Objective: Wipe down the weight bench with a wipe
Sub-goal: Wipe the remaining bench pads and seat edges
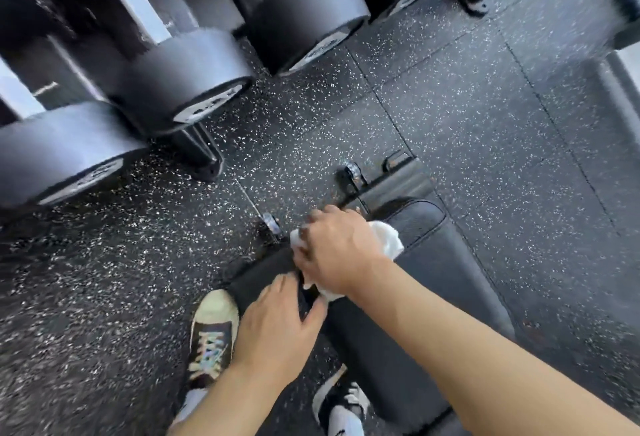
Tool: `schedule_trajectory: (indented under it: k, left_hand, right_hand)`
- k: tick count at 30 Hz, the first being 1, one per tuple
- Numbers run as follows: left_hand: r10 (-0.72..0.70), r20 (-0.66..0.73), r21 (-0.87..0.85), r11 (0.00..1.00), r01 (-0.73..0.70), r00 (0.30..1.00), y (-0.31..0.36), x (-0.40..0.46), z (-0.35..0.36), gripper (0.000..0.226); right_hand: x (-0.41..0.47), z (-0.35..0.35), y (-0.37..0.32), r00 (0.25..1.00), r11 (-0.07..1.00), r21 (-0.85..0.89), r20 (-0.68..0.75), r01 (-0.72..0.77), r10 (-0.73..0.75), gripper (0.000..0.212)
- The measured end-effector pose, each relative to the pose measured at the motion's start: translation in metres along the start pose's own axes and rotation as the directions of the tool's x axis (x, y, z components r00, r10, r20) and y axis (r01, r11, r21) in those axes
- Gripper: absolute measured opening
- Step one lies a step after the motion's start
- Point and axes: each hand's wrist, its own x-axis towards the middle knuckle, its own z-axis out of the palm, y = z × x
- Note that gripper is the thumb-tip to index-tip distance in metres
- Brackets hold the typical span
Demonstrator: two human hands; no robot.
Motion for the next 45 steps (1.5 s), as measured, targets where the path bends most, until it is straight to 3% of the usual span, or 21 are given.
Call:
schedule_trajectory:
  k: [4, 8, 10, 12, 15, 18, 20, 22, 25, 27, 30, 32, 37, 39, 45]
  left_hand:
    - [0.044, 0.025, -0.046, 0.998, -0.042, 0.999, -0.012, -0.006, -0.003, 0.07]
    - [0.092, 0.015, -0.1, 0.991, -0.09, 0.996, -0.01, -0.004, -0.001, 0.068]
    - [0.089, 0.022, -0.153, 0.985, -0.084, 0.996, -0.011, -0.005, 0.002, 0.072]
    - [0.076, 0.032, -0.194, 0.979, -0.068, 0.997, -0.012, -0.007, 0.004, 0.074]
    - [0.061, 0.057, -0.175, 0.983, -0.05, 0.997, -0.012, -0.006, 0.004, 0.061]
    - [0.073, 0.061, -0.096, 0.993, -0.067, 0.995, -0.011, -0.002, -0.005, 0.052]
    - [0.131, 0.022, -0.056, 0.99, -0.129, 0.991, -0.002, 0.002, -0.013, 0.061]
    - [0.264, -0.045, 0.022, 0.965, -0.263, 0.964, 0.02, 0.014, -0.019, 0.062]
    - [0.449, -0.074, 0.161, 0.886, -0.434, 0.89, 0.071, 0.044, -0.019, 0.07]
    - [0.521, -0.073, 0.203, 0.843, -0.499, 0.85, 0.108, 0.064, -0.014, 0.074]
    - [0.624, -0.022, 0.358, 0.734, -0.577, 0.781, 0.152, 0.081, -0.001, 0.07]
    - [0.691, 0.078, 0.535, 0.58, -0.614, 0.719, 0.18, 0.088, 0.012, 0.061]
    - [0.778, 0.318, 0.654, 0.234, -0.72, 0.542, 0.214, 0.09, 0.037, 0.043]
    - [0.803, 0.325, 0.646, 0.196, -0.738, 0.499, 0.217, 0.091, 0.04, 0.039]
    - [0.855, 0.274, 0.654, 0.169, -0.737, 0.439, 0.216, 0.092, 0.042, 0.036]
  right_hand:
    - [-0.001, -0.005, 0.028, 1.0, 0.998, 0.057, 0.011, 0.01, -0.011, 0.038]
    - [0.012, -0.021, 0.094, 0.952, 0.949, -0.079, -0.008, -0.305, 0.305, 0.048]
    - [0.013, -0.025, 0.101, 0.923, 0.918, -0.098, 0.0, -0.383, 0.385, 0.047]
    - [0.013, -0.017, 0.076, 0.947, 0.939, -0.124, -0.034, -0.321, 0.319, 0.043]
    - [0.008, 0.005, 0.01, 0.995, 0.994, -0.06, -0.023, -0.096, 0.094, 0.039]
    - [0.005, 0.012, -0.006, 0.999, 0.998, 0.044, -0.016, -0.05, 0.051, 0.038]
    - [-0.003, 0.007, 0.012, 0.993, 0.991, 0.126, -0.101, -0.05, 0.063, 0.035]
    - [-0.018, 0.003, 0.041, 0.954, 0.988, 0.15, -0.289, -0.037, 0.08, 0.037]
    - [-0.047, 0.002, 0.092, 0.835, 0.97, 0.208, -0.507, -0.122, 0.214, 0.036]
    - [-0.07, 0.007, 0.119, 0.764, 0.911, 0.335, -0.515, -0.239, 0.389, 0.034]
    - [-0.116, 0.033, 0.152, 0.643, 0.68, 0.589, -0.324, -0.437, 0.694, 0.037]
    - [-0.156, 0.055, 0.164, 0.583, 0.513, 0.679, -0.152, -0.525, 0.798, 0.041]
    - [-0.22, 0.086, 0.146, 0.584, 0.619, 0.625, -0.302, -0.476, 0.753, 0.033]
    - [-0.233, 0.095, 0.142, 0.555, 0.625, 0.588, -0.328, -0.513, 0.764, 0.03]
    - [-0.23, 0.097, 0.129, 0.391, 0.457, 0.627, -0.251, -0.631, 0.885, 0.033]
